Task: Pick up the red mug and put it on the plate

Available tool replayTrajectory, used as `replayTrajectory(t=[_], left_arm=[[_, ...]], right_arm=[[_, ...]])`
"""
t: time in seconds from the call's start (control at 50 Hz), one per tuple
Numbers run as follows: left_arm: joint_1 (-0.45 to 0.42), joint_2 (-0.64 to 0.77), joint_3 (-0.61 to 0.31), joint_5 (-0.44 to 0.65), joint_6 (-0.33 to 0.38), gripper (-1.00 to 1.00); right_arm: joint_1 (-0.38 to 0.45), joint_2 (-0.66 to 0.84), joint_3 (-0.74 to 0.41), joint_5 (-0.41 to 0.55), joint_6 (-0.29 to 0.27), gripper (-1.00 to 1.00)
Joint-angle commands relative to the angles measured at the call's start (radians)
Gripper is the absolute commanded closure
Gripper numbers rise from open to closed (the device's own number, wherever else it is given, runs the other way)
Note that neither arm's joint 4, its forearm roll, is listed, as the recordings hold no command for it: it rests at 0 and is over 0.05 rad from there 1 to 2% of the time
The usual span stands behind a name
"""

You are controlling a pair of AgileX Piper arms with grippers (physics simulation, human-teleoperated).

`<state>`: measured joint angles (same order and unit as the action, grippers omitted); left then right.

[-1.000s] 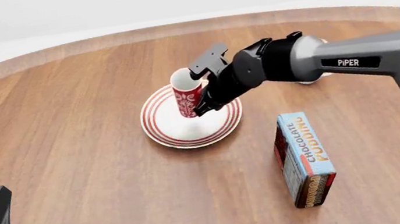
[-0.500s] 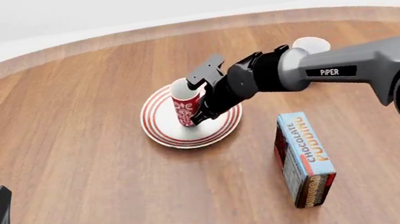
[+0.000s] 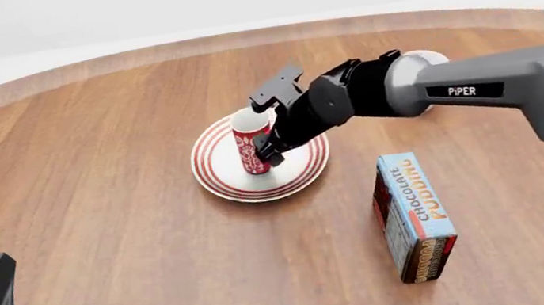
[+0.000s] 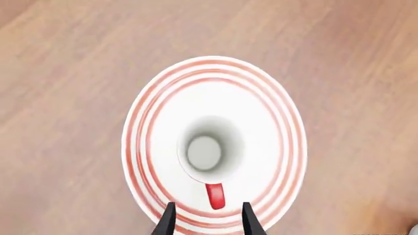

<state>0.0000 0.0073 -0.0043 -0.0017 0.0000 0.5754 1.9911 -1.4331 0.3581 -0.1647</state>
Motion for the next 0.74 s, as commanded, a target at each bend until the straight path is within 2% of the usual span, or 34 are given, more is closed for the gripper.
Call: replayTrajectory(t=[0.02, 0.28, 0.42, 0.48, 0.5, 0.56, 0.64, 0.68, 0.74], left_arm=[[0.000, 0.000, 0.000, 0.000, 0.000, -1.00], [0.000, 0.000, 0.000, 0.000, 0.000, -1.00], [0.000, 0.000, 0.000, 0.000, 0.000, -1.00], [0.000, 0.000, 0.000, 0.000, 0.000, -1.00], [0.000, 0.000, 0.000, 0.000, 0.000, -1.00], [0.000, 0.000, 0.000, 0.000, 0.000, -1.00], [0.000, 0.000, 0.000, 0.000, 0.000, -1.00], [0.000, 0.000, 0.000, 0.000, 0.000, -1.00], [0.000, 0.000, 0.000, 0.000, 0.000, -1.00]], right_arm=[[0.030, -0.130, 0.022, 0.064, -0.022, -1.00], [0.102, -0.421, 0.149, 0.122, -0.082, -1.00], [0.155, -0.593, 0.205, 0.161, -0.069, -1.00], [0.170, -0.634, 0.212, 0.172, -0.067, -1.00], [0.185, -0.667, 0.214, 0.181, -0.050, -1.00], [0.186, -0.700, 0.225, 0.183, -0.056, -1.00], [0.189, -0.763, 0.238, 0.162, -0.049, -1.00], [0.184, -0.786, 0.256, 0.135, -0.071, -1.00], [0.209, -0.842, 0.275, 0.079, -0.029, -1.00]])
